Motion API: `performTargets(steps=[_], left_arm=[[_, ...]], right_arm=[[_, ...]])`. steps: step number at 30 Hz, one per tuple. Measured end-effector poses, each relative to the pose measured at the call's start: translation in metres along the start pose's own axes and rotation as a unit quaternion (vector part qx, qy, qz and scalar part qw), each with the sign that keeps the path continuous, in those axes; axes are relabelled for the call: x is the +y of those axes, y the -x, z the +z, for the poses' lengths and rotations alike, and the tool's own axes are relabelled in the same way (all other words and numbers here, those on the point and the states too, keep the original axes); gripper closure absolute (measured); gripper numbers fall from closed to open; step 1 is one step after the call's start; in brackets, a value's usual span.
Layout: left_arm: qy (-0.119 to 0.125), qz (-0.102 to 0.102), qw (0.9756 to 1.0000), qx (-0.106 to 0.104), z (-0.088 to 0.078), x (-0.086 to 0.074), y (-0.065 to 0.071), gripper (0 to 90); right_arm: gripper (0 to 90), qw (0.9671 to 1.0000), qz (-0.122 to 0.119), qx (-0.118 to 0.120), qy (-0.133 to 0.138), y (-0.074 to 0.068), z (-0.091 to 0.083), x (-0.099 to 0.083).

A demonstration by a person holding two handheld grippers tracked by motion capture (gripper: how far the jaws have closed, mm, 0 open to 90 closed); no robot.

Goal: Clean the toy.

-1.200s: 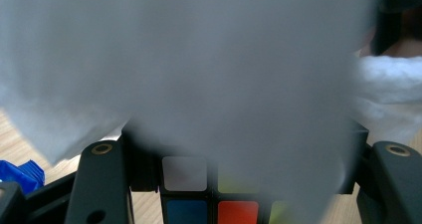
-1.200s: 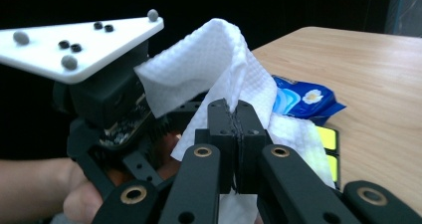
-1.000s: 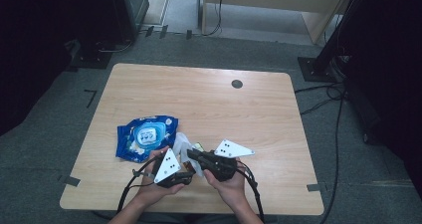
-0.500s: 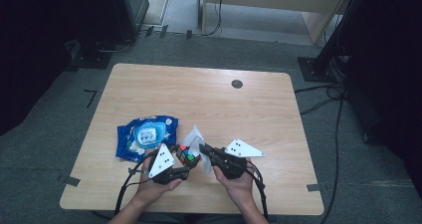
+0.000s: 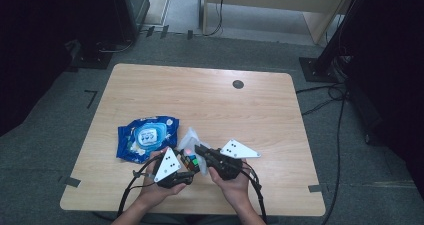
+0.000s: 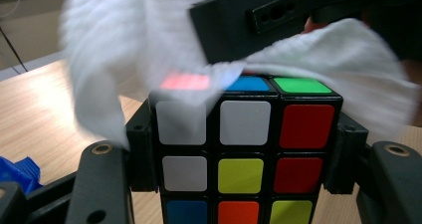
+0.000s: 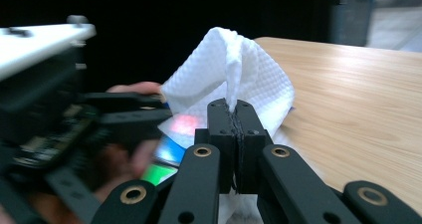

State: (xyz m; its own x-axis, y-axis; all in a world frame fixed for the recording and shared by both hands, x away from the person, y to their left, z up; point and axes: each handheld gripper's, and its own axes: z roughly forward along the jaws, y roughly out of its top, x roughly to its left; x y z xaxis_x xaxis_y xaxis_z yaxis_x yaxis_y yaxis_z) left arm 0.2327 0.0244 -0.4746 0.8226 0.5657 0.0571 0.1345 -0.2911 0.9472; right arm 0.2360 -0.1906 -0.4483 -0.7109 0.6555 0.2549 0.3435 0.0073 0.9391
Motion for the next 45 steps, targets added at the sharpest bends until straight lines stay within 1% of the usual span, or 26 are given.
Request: performTargets(steps=[3,4,5,7,9,11,12,15,17,21,22,24,25,27,28,30,32,35,36,39,40,41,45], left_arm=[[0.002,-0.014,0.9999,0.007,-0.002,-0.001,-0.007,34.5],[0.009,-0.022,0.9997,0.009,-0.003,-0.001,-0.009,34.5],[0.013,-0.027,0.9995,0.008,-0.004,0.0,-0.011,34.5],[0.015,-0.026,0.9995,0.012,-0.006,0.0,-0.015,34.5],[0.017,-0.03,0.9993,0.012,-0.008,-0.001,-0.017,34.5],[0.017,-0.038,0.9991,0.011,-0.009,-0.002,-0.02,34.5],[0.02,-0.043,0.9988,0.01,-0.009,-0.002,-0.021,34.5],[0.029,-0.061,0.9976,0.009,-0.011,-0.001,-0.026,34.5],[0.03,-0.062,0.9975,0.018,-0.013,0.0,-0.028,34.5],[0.033,-0.069,0.9967,0.025,-0.015,-0.001,-0.034,34.5],[0.035,-0.073,0.9964,0.026,-0.015,-0.001,-0.034,34.5],[0.037,-0.078,0.9959,0.026,-0.016,-0.001,-0.036,34.5],[0.037,-0.079,0.9959,0.026,-0.017,0.0,-0.037,34.5],[0.039,-0.084,0.9953,0.028,-0.017,0.0,-0.038,34.5],[0.04,-0.086,0.995,0.031,-0.018,0.001,-0.039,34.5],[0.041,-0.091,0.9943,0.038,-0.018,0.002,-0.04,34.5],[0.04,-0.096,0.9935,0.044,-0.018,0.003,-0.042,34.5],[0.043,-0.102,0.9926,0.049,-0.018,0.004,-0.042,34.5],[0.043,-0.102,0.9926,0.05,-0.018,0.004,-0.041,34.5],[0.04,-0.108,0.9918,0.056,-0.016,0.005,-0.041,34.5],[0.042,-0.114,0.9912,0.053,-0.015,0.005,-0.04,34.5],[0.042,-0.115,0.991,0.053,-0.015,0.006,-0.04,34.4],[0.043,-0.116,0.9909,0.051,-0.013,0.007,-0.035,34.5]], right_arm=[[89.5,0.9998,0.005,-0.019,0.005,0.01,-0.005,-0.002],[89.5,0.9996,0.002,-0.029,0.003,0.013,-0.007,-0.003],[89.4,0.9992,-0.001,-0.04,-0.005,0.016,-0.008,-0.004],[89.4,0.9985,0.003,-0.055,-0.007,0.024,-0.01,-0.007],[89.4,0.9971,0.013,-0.075,-0.011,0.034,-0.011,-0.01],[89.3,0.9951,0.008,-0.097,-0.018,0.042,-0.013,-0.013],[89.2,0.9942,0.008,-0.106,-0.02,0.045,-0.013,-0.014],[87.6,0.9904,0.02,-0.132,-0.035,0.057,-0.012,-0.021],[84.6,0.9883,0.03,-0.142,-0.047,0.063,-0.01,-0.025],[81.8,0.9864,0.042,-0.144,-0.068,0.07,-0.005,-0.033],[79.2,0.9865,0.041,-0.143,-0.069,0.07,-0.004,-0.034],[70.5,0.9868,0.042,-0.142,-0.066,0.069,-0.004,-0.033],[66.7,0.988,0.041,-0.136,-0.06,0.068,-0.004,-0.032],[61.5,0.9928,0.036,-0.105,-0.044,0.062,-0.005,-0.03],[59.7,0.9945,0.031,-0.092,-0.04,0.058,-0.005,-0.029],[56.6,0.9964,0.024,-0.07,-0.04,0.05,-0.003,-0.029],[52.9,0.9976,0.021,-0.051,-0.042,0.042,0.001,-0.032],[47.3,0.9986,0.026,-0.022,-0.041,0.029,0.008,-0.034],[45.7,0.999,0.021,-0.011,-0.037,0.022,0.011,-0.034],[42.5,0.9994,0.005,0.008,-0.032,0.006,0.018,-0.032],[40.9,0.9994,0.005,0.011,-0.031,0.002,0.019,-0.031],[39.3,0.9994,0.006,0.018,-0.029,-0.002,0.021,-0.03],[32.4,0.9992,0.019,0.013,-0.033,-0.008,0.028,-0.03]])
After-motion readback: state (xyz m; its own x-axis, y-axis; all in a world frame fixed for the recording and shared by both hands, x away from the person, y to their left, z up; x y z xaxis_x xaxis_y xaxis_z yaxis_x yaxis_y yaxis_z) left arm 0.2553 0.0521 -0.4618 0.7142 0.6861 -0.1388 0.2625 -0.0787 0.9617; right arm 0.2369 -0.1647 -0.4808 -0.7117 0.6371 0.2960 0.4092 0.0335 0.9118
